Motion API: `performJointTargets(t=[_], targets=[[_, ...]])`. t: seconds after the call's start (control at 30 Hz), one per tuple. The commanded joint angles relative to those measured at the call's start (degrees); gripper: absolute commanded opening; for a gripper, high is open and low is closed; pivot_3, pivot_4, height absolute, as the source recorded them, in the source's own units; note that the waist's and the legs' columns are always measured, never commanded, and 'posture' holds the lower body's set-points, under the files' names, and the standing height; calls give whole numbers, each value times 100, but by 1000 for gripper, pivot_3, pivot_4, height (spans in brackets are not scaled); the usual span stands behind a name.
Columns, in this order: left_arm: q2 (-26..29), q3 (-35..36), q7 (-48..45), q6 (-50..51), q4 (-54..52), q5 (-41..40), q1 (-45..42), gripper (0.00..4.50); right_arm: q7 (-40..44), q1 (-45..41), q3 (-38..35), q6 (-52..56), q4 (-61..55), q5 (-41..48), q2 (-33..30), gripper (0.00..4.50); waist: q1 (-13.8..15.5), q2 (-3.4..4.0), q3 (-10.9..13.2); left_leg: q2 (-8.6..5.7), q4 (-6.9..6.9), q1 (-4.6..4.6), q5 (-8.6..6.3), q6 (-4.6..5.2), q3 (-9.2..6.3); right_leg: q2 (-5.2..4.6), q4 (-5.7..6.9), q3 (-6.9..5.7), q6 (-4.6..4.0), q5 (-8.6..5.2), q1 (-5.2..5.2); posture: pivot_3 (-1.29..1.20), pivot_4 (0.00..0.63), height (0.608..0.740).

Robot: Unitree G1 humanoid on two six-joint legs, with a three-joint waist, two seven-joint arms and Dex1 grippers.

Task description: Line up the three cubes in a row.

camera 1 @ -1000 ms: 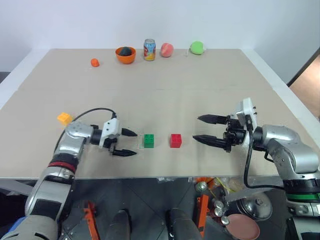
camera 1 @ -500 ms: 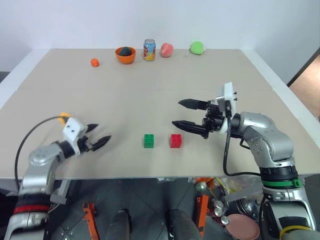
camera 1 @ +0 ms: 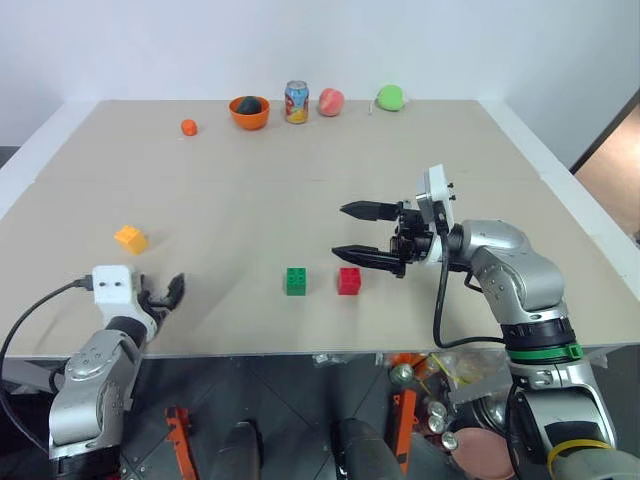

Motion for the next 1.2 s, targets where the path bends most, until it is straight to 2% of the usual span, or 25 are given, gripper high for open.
performJointTargets(t=[0.03,0.37,0.7,1.2], targets=[[209,385,283,-104,147,53,-161,3972,95,-180,6,-129,-19,-21,32,4396,2,0,0,0,0,-2,0,0,0,0,0,0,0,0,0,0,150,740],[426,217,307,-405,841,276,-344,3972,27,-79,-88,-139,-122,-35,48,4396,10,0,0,-2,0,-7,-3,-6,0,-1,-4,1,3,-2,-2,0,150,740],[973,240,63,-992,2343,280,-1328,3972,-156,94,-122,-20,-456,43,14,4396,12,-1,0,-2,-1,-9,-3,-9,0,-2,-4,1,2,-1,-5,0,150,740],[1302,-41,-710,-1700,3867,321,-2185,3972,-317,147,-215,104,-649,105,-38,4396,12,-1,0,-1,-4,-10,-5,-13,0,-1,-4,1,6,-3,-7,0,150,740]])
